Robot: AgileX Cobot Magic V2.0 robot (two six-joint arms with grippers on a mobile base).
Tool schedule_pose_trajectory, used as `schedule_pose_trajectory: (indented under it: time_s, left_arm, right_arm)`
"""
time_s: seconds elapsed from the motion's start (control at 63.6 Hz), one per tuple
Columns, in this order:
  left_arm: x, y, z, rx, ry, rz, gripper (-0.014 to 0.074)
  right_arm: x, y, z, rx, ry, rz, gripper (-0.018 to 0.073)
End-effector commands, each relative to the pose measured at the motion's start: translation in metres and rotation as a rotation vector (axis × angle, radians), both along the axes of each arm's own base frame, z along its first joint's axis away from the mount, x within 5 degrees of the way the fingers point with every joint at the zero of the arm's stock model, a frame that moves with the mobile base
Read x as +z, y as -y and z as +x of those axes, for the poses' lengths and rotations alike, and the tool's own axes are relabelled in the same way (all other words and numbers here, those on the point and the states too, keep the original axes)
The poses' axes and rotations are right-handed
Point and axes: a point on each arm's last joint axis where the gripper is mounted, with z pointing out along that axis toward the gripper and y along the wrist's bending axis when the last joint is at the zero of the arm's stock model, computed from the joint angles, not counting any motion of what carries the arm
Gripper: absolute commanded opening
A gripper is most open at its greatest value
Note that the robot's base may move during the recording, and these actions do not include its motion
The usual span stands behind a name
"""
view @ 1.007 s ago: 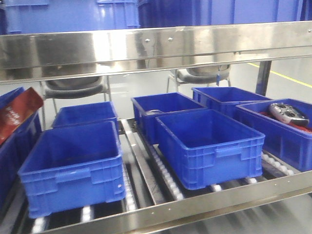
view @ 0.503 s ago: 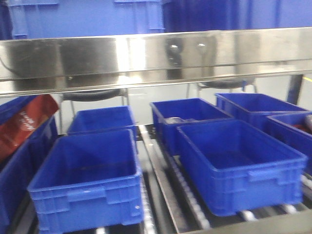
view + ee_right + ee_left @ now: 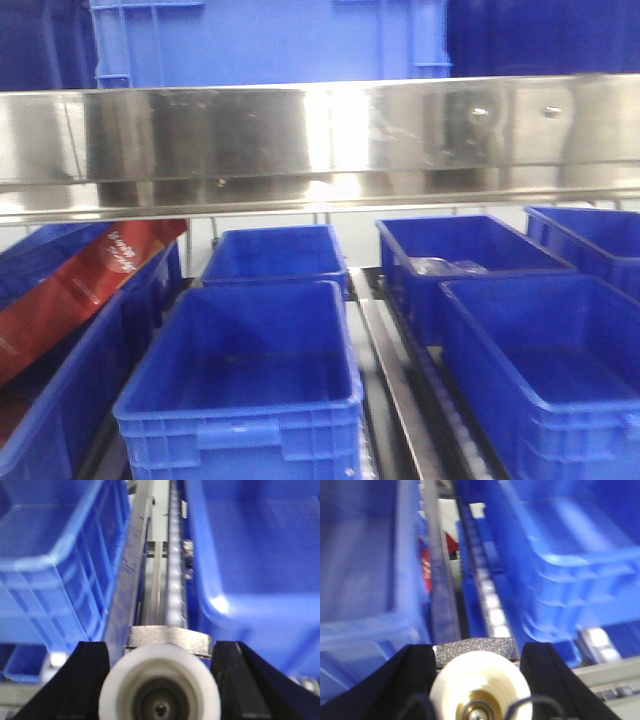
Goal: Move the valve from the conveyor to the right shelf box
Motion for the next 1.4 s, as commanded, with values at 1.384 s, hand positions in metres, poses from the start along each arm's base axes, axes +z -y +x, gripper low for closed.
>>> schedule_pose_trajectory:
  time_s: [1.384]
  left_arm:
    - [0.0077, 0.0011, -0.0015, 0.003, 0.061, -0.009, -0.0111]
  right_arm:
    - [0.0155, 0.0014, -0.0043, -0.006, 0.102, 0.01, -0.0155]
